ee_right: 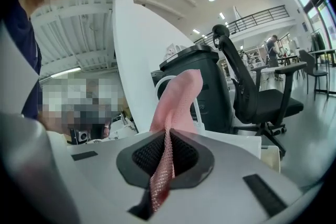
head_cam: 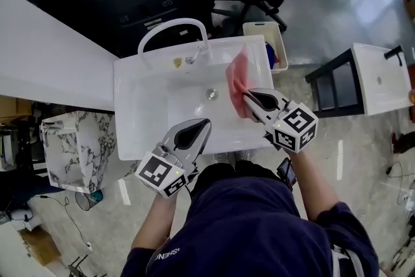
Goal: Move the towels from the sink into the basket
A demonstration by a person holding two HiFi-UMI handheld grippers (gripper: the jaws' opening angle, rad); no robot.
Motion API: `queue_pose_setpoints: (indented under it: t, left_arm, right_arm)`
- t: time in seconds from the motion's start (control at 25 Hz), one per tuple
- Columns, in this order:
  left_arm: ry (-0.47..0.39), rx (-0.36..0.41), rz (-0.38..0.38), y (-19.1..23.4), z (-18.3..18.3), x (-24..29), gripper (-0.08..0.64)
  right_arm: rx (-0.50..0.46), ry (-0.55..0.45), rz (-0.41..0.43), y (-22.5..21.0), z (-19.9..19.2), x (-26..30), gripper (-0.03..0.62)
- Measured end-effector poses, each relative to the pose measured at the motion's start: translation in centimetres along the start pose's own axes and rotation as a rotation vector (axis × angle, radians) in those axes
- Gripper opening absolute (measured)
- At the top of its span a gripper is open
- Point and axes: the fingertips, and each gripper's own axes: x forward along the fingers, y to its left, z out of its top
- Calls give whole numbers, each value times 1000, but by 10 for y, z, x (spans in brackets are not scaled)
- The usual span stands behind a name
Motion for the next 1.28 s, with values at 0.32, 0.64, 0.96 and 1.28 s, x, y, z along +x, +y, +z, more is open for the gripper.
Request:
queue_pose_setpoints:
  t: [0.32, 0.64, 0.96, 1.28]
  left_arm:
    - [4, 26, -132, 4, 3, -1, 3]
    - [14, 44, -230, -7, 7, 17, 3]
    - [25, 64, -258, -17, 13, 37, 3]
    - [44, 70, -227, -28, 15, 80, 3]
  right_arm:
    - [17, -32, -156, 2, 4, -21, 17]
    - [43, -56, -266, -11, 1, -54, 17]
    - [44, -74, -306, -28, 5, -75, 17]
    - [61, -83, -281, -75, 3, -93, 17]
